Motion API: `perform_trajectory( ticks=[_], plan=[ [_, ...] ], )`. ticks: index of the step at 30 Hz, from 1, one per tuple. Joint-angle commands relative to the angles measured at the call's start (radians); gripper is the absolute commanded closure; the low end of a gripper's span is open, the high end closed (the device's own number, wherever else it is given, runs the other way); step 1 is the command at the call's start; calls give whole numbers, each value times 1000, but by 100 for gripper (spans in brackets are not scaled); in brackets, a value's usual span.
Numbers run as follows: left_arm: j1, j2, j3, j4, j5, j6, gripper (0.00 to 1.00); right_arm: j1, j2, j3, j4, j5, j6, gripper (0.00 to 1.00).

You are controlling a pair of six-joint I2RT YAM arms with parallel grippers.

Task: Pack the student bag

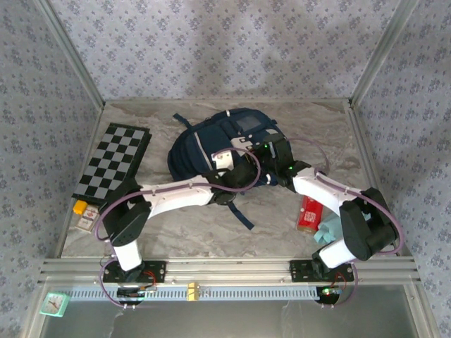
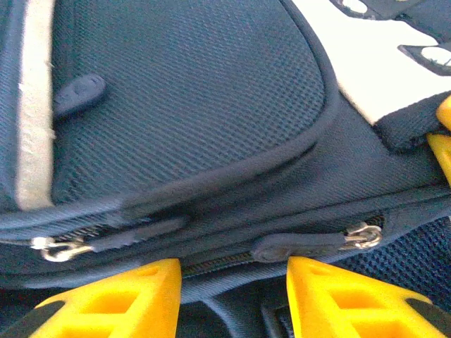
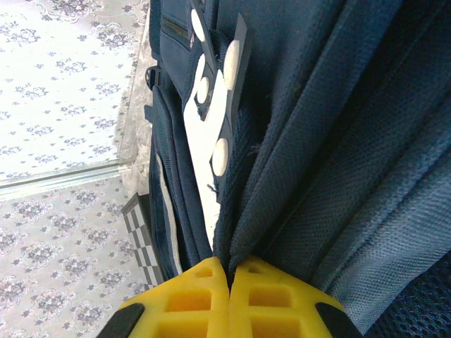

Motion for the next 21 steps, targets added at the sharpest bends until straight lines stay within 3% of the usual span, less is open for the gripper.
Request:
perform_trajectory(
  ticks=[1,12,16,21],
  plan=[
    [23,-38,-5,-2,95,66,59,-4,-19,26,77,-9,15,100],
    [16,-41,-39,184,260,307,54,-12,-16,29,72,-18,27,100],
    [30,-37,-10,114,230,342,52,-18,-8,31,76,-31,36,100],
    [59,-47,-6,73,273,327,52,-20,1,35,84,-41,47,100]
  ],
)
